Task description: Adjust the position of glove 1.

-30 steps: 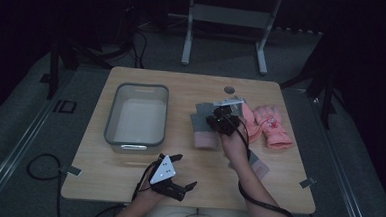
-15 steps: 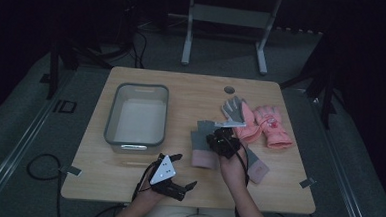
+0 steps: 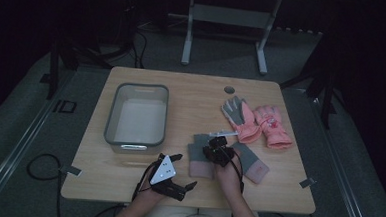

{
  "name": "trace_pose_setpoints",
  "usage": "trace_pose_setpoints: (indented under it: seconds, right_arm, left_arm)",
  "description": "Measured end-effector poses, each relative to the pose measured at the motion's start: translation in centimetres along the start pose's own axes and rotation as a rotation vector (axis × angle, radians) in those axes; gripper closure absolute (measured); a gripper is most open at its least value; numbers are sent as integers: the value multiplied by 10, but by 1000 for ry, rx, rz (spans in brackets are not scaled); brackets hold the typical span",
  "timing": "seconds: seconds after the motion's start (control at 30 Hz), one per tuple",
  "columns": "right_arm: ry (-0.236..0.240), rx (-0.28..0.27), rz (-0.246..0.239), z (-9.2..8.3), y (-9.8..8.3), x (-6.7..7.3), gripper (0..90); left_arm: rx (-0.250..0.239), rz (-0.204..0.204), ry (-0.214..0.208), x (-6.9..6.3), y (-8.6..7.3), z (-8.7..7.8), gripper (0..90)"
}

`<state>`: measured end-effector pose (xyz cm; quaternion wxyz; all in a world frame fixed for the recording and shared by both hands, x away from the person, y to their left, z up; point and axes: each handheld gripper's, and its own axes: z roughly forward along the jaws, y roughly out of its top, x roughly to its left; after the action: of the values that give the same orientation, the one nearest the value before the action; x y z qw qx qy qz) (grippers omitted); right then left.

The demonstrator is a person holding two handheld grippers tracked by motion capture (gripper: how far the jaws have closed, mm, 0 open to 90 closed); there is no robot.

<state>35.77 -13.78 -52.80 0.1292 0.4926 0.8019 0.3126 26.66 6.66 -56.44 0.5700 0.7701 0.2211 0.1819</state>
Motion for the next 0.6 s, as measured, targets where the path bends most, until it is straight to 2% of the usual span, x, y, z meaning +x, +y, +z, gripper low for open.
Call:
trace_pose_setpoints:
  seconds: [0.17,0.33,0.43,0.57,0.6]
  right_arm:
    - [11,23,-5,13,-5,-2,817]
    - [12,22,-2,14,-5,-4,797]
    - [9,22,-11,13,-5,-3,741]
    - [18,-2,-68,3,0,-6,658]
    - [23,-9,-112,-1,2,-8,649]
  left_arm:
    - [1,0,-3,0,0,0,0]
    - [2,1,-6,1,0,0,0]
    - [1,-2,-5,1,0,0,0]
    - [1,-4,-5,1,0,0,0]
    - [1,-3,-5,1,0,0,0]
